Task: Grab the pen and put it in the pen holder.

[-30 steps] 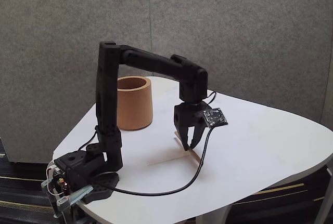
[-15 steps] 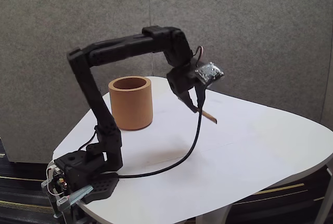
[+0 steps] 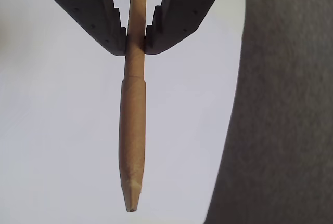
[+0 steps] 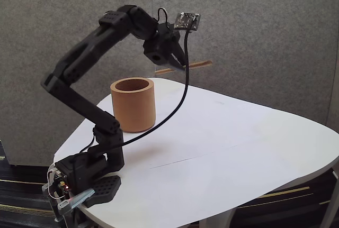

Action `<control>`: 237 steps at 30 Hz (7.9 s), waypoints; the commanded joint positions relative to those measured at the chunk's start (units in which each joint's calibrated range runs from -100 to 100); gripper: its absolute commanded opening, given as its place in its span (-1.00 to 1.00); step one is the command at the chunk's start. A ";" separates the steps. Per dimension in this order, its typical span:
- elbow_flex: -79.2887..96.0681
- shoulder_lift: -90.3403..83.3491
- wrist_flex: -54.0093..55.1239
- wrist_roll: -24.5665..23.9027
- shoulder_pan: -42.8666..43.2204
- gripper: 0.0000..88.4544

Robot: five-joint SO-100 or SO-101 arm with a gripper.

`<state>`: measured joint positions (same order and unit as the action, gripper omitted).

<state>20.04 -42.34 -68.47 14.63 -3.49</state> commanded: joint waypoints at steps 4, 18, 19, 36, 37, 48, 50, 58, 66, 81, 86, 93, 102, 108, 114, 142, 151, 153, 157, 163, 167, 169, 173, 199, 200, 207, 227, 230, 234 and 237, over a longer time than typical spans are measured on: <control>-2.17 -5.69 0.68 7.67 7.73 -0.98; -1.71 -9.35 6.44 23.62 19.30 -0.98; -1.71 -9.35 7.37 24.36 20.40 -0.98; 25.81 -16.10 36.86 34.94 32.84 -0.98; 27.62 -17.08 38.39 35.04 33.21 -0.98; 42.33 -27.00 45.08 34.67 32.77 -0.98; 44.68 -29.11 46.78 34.67 32.77 -0.98; 54.33 -31.55 55.59 34.62 33.21 -0.98; 63.18 -33.26 62.88 34.62 33.28 -0.98; 70.76 -39.28 63.05 33.57 33.36 -0.98; 71.57 -39.36 63.05 33.57 33.36 -0.98; 74.37 -39.44 63.22 33.57 33.43 -0.98; 79.96 -39.36 70.59 33.57 33.72 -0.98; 79.96 -39.36 70.93 33.57 34.09 -0.98; 79.96 -39.36 70.93 34.04 34.09 -0.96; 79.96 -39.44 72.71 34.04 33.43 -0.52; 74.64 -39.36 74.07 33.73 33.36 -0.52; 72.20 -39.36 74.07 33.73 33.28 -0.52; 67.24 -39.36 73.98 33.67 32.19 -0.52; 62.91 -39.36 73.98 33.25 25.08 -0.52; 59.30 -39.28 72.03 28.88 17.69 -0.52; 56.95 -39.28 67.71 27.30 13.52 -0.52; 54.06 -39.36 57.46 21.04 4.22 -0.52; 57.58 -39.44 3.22 -16.18 -1.71 -0.52; 57.67 -39.44 1.02 -16.18 -1.71 -0.52; 57.85 -39.77 -2.80 -15.81 -1.71 -0.52; 72.92 -52.21 -2.20 -15.81 -2.07 -0.52; 73.92 -52.29 -2.63 -15.81 -1.86 -0.52; 74.19 -52.38 -2.71 -16.08 -1.64 -0.53; 74.46 -52.38 -2.46 -16.13 -1.64 -0.53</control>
<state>94.49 -94.41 -70.76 -1.34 -5.40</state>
